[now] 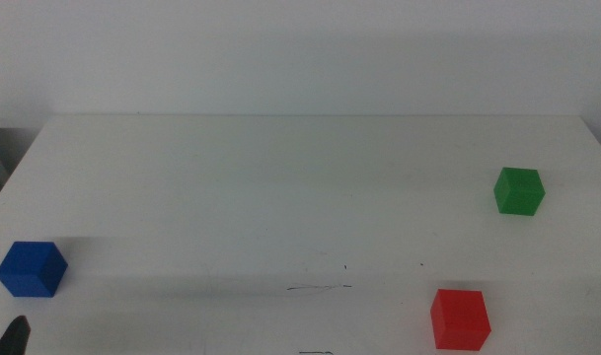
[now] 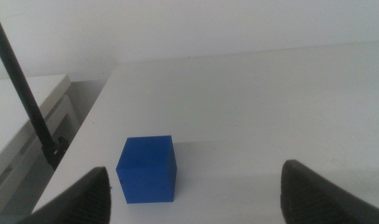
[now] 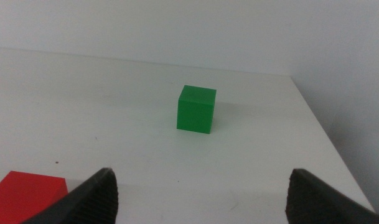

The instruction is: Stack red cubes first, then green, then blue cubes in a specific spot.

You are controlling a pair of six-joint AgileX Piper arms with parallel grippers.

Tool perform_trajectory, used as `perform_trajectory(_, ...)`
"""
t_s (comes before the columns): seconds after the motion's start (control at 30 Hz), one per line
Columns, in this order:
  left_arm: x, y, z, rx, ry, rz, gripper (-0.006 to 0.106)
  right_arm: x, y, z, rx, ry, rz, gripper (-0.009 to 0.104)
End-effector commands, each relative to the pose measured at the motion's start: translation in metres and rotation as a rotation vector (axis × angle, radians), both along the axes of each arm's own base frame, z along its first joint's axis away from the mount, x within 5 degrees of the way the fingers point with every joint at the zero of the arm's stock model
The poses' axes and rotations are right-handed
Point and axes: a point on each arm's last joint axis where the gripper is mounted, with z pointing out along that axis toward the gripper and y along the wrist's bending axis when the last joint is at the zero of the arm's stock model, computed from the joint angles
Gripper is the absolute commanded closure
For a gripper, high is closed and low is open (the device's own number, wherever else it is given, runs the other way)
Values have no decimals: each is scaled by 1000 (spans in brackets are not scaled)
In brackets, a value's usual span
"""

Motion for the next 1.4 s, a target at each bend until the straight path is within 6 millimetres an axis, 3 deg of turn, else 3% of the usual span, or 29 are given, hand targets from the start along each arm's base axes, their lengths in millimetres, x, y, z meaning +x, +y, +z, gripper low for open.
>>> perform_trajectory(0.0, -1, 0, 10, -13, -106, -3, 7, -2, 0, 26, 5, -133, 1, 2)
perform_trajectory(0.13, -1, 0, 10, -13, -106, -3, 7, -3, 0, 52, 4, -105, 3, 2)
perform_trajectory(0.33, -1, 0, 10, -13, -106, -3, 7, 5, 1, 85, 0, 128, 6, 2)
perform_trajectory(0.7, -1, 0, 10, -13, -106, -3, 7, 38, 3, 168, 9, 467, 21, 2)
perform_trajectory(1.0, -1, 0, 10, -13, -106, -3, 7, 89, 24, 191, 221, 808, 35, 2)
perform_trajectory(1.13, -1, 0, 10, -13, -106, -3, 7, 107, 41, 190, 263, 880, 38, 2)
perform_trajectory(1.37, -1, 0, 10, -13, -106, -3, 7, 128, 77, 170, 273, 998, 56, 2)
